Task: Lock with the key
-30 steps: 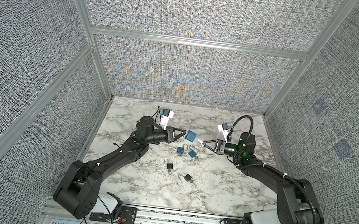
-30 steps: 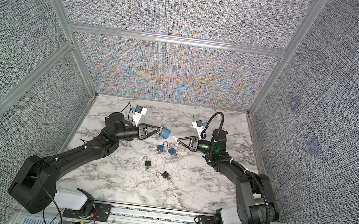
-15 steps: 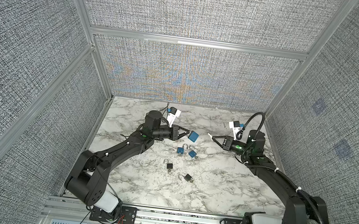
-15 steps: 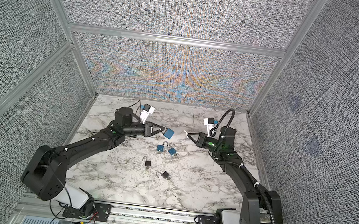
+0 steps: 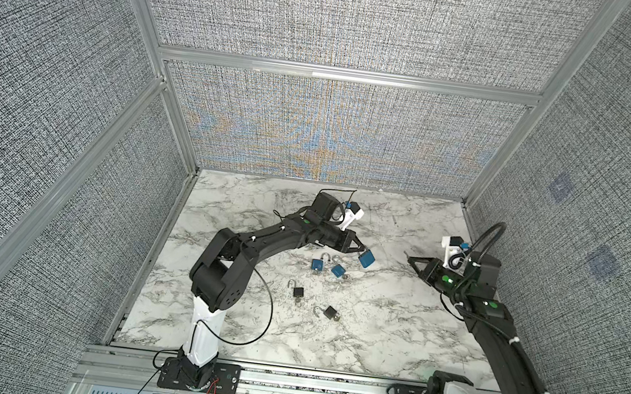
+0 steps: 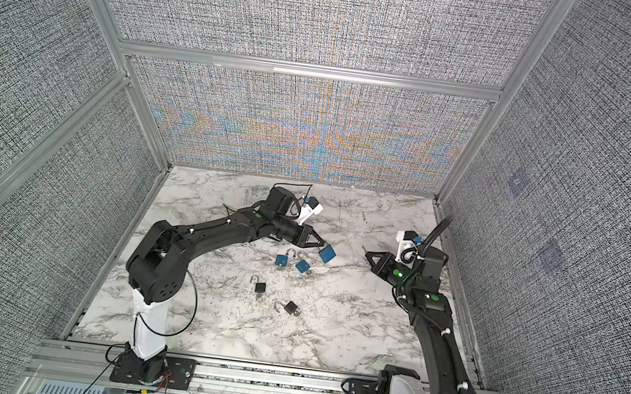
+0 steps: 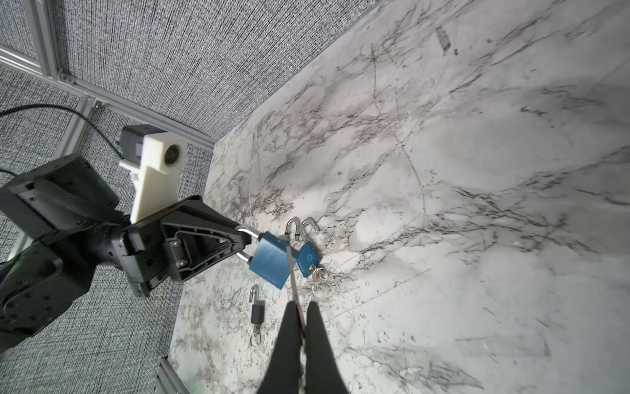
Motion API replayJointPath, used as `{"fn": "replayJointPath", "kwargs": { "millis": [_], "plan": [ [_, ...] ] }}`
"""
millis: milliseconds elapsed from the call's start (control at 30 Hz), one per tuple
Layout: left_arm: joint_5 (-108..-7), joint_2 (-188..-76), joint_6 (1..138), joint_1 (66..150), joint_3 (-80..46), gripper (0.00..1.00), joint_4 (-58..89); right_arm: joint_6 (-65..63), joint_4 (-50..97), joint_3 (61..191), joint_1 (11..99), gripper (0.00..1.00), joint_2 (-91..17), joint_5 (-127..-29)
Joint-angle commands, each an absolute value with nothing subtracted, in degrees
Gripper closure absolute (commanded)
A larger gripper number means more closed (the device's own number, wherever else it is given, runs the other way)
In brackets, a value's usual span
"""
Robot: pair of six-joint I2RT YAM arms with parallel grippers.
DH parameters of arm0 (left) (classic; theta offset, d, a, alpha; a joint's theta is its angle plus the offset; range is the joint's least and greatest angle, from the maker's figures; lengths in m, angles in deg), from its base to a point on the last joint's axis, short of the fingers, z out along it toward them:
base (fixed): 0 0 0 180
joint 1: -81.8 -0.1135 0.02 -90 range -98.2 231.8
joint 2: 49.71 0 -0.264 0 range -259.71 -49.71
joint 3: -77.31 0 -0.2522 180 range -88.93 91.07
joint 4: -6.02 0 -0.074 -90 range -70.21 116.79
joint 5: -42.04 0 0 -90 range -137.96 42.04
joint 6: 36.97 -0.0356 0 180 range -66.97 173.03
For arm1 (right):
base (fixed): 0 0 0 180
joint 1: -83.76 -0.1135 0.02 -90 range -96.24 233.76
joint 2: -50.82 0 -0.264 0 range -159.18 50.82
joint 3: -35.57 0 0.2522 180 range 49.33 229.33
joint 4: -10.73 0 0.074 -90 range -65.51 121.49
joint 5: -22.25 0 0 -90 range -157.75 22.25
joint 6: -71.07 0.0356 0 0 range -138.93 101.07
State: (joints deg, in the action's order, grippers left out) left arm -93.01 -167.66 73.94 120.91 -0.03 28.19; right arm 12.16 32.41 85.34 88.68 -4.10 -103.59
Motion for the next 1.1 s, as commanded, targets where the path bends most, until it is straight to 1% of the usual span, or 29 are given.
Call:
{"fn": "replayJointPath", "kwargs": {
  "millis": [0,167,400,600,900,1067],
  "plan": [
    [-96.2,-172.6,70.2,122.4,6.4,1.00,35.4,11.4,36.1,83.9,89.1,1.00,-0.1,-98.7],
    [-97.8,-180.0,68.3,124.6,16.5,1.00,41.8,10.1,39.8,84.2,89.5,1.00,3.4,-97.9],
    [-101.0,-188.0,67.6,125.9,26.3,1.00,46.3,8.8,41.8,84.8,89.6,1.00,3.8,-98.4],
    [-102.5,-195.2,65.7,127.3,36.8,1.00,53.4,8.5,42.1,84.6,89.5,1.00,4.2,-98.7],
    [-106.7,-201.0,69.6,127.7,43.0,1.00,49.7,7.6,41.4,84.5,89.5,1.00,1.9,-100.7],
    [-106.9,-203.0,71.5,127.7,44.5,1.00,48.7,7.5,40.4,84.2,89.6,1.00,1.4,-101.4]
  ]
}}
